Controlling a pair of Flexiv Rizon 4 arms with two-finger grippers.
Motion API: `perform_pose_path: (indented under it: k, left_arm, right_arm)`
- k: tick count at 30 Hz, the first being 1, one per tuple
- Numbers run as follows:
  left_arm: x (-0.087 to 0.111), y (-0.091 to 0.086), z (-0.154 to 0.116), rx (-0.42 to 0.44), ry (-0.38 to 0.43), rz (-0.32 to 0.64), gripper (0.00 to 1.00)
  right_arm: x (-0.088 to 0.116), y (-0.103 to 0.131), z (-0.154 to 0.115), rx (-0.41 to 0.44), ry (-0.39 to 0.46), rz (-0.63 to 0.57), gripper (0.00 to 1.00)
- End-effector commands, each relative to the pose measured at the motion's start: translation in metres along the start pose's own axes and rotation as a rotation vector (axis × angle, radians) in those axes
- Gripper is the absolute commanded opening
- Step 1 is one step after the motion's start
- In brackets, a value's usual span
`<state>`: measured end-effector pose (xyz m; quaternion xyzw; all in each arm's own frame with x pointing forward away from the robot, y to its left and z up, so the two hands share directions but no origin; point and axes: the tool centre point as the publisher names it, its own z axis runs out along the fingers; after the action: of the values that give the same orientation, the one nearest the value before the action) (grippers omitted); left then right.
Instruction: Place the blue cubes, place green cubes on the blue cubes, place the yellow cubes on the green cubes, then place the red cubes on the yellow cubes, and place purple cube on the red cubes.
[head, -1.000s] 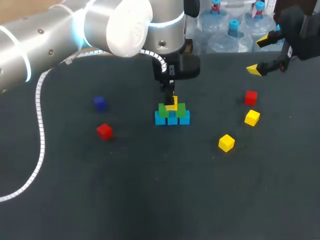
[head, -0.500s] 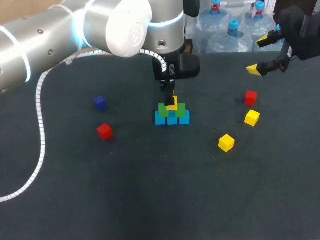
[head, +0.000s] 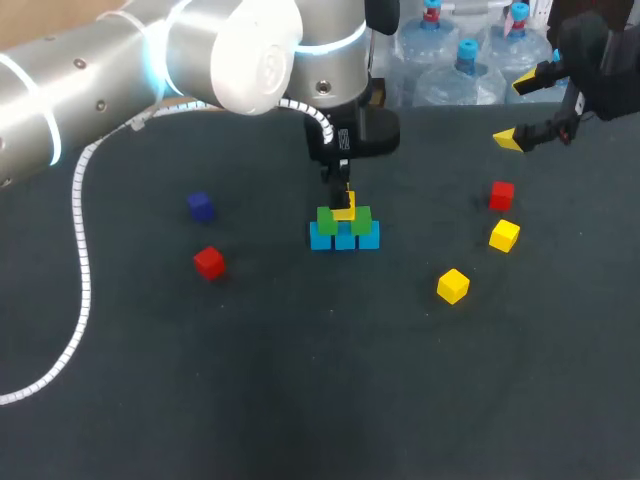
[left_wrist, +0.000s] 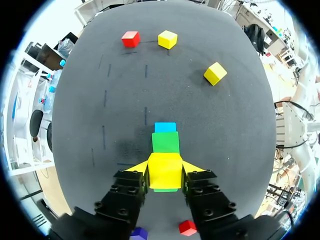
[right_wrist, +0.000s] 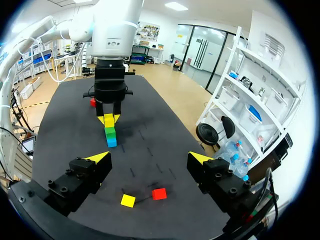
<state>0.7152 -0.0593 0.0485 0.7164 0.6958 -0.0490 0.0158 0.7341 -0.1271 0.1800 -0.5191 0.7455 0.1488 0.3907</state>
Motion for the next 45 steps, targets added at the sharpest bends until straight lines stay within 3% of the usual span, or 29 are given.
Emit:
perform_pose_path:
  k: [1,4,5,6,7,19,23,31,40,41,43,45]
  left_arm:
    - [0.0,0.001,0.001,0.001,-0.001,0.0,0.32]
    - [0.0,0.001,0.0,0.0,-0.002,0.001,0.35]
    - [0.0,0.001,0.0,0.001,-0.003,0.001,0.43]
    - [0.0,0.001,0.0,0.002,-0.004,0.001,0.58]
    - [0.0,0.001,0.001,0.006,-0.014,-0.004,1.0]
    - [0.009,-0.01,-0.018,0.021,-0.057,-0.014,1.0]
    - [0.013,-0.008,-0.014,0.015,-0.055,-0.039,1.0]
    - [-0.002,0.0,-0.005,0.012,-0.049,-0.014,1.0]
    - [-0.005,0.001,-0.006,0.003,-0.049,0.0,1.0]
    - [-0.005,0.001,-0.006,0.003,-0.048,0.001,0.99]
    - [-0.005,0.001,-0.005,0.004,-0.046,0.0,0.82]
    - [-0.004,0.001,-0.004,0.005,-0.046,-0.003,0.72]
  right_arm:
    - [0.0,0.0,0.001,0.0,-0.001,0.0,1.0]
    - [0.0,0.0,0.001,0.0,-0.001,0.0,1.0]
    - [0.0,0.0,0.001,0.0,-0.001,0.0,1.0]
    - [0.0,0.0,0.001,0.0,-0.001,0.0,1.0]
    - [0.0,0.0,0.001,0.0,-0.001,0.0,1.0]
    - [0.0,0.0,0.001,0.0,-0.001,0.0,1.0]
    - [0.0,0.0,0.001,0.0,-0.001,0.0,1.0]
    - [0.0,0.0,0.001,0.0,-0.001,0.0,1.0]
    - [0.0,0.0,0.001,0.0,-0.001,0.0,1.0]
    - [0.0,0.0,0.001,0.0,-0.001,0.0,1.0]
    - [0.0,0.0,0.001,0.0,-0.001,0.0,1.0]
    - [0.0,0.0,0.001,0.0,-0.001,0.0,1.0]
